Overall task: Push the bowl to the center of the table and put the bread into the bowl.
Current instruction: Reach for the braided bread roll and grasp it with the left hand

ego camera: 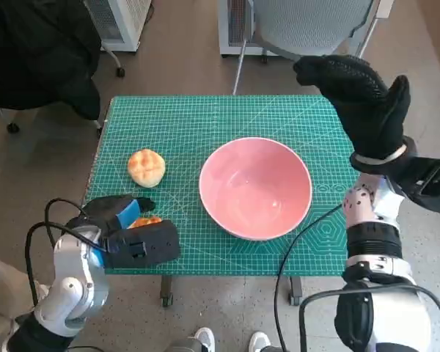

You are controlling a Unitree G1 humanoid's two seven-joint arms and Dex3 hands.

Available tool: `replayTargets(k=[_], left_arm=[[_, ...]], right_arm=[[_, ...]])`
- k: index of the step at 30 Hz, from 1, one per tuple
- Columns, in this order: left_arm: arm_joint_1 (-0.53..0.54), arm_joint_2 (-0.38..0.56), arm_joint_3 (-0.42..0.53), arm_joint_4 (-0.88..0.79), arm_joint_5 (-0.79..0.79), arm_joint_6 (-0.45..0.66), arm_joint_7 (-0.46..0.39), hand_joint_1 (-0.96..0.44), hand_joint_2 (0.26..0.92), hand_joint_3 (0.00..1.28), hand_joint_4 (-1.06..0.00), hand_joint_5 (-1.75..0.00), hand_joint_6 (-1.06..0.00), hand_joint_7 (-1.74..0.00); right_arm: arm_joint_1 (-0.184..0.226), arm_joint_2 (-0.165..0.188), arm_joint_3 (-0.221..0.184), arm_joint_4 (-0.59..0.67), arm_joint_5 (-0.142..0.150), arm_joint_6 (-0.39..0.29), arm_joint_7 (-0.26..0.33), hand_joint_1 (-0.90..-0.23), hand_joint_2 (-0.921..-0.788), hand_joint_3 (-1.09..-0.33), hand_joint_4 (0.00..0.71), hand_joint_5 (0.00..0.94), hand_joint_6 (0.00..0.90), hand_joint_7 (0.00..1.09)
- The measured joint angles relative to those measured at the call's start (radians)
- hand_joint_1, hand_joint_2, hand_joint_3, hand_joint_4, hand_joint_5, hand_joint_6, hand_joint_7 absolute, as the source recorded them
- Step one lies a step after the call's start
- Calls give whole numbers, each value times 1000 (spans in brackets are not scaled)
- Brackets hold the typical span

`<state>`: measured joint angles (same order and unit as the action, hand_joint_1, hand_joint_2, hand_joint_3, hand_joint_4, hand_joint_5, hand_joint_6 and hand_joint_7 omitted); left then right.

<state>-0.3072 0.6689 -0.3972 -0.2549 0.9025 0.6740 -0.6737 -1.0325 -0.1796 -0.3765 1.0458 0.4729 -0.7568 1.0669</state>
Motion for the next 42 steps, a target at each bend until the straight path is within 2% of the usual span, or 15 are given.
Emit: replayTargets(k=[4,8,11,17,32,42], left_arm=[[2,0,4,0,5,-20,1,24,916,83,-638,-1377,-702,-895],[6,0,15,-3,9,-37,7,7,914,102,-596,-1429,-707,-916],[11,0,24,-4,11,-45,12,5,861,219,-565,-1478,-697,-934],[22,-1,39,-5,20,-60,18,5,807,340,-539,-1525,-675,-967],[25,-12,63,-5,23,-73,18,6,799,361,-542,-1527,-658,-986],[25,-13,76,-6,25,-82,18,5,808,342,-559,-1503,-645,-1000]], right_arm=[[0,0,-1,0,3,0,6,-642,-921,-777,181,1,252,0],[0,0,-4,0,6,1,10,-642,-921,-776,182,1,252,1],[0,0,-5,0,8,3,14,-642,-921,-776,182,1,252,1],[0,0,-6,-1,16,6,15,-642,-921,-776,182,1,252,1],[0,1,-6,-7,18,11,17,-643,-921,-775,183,1,253,1],[5,3,-4,-8,31,16,23,-665,-921,-775,182,0,251,0]])
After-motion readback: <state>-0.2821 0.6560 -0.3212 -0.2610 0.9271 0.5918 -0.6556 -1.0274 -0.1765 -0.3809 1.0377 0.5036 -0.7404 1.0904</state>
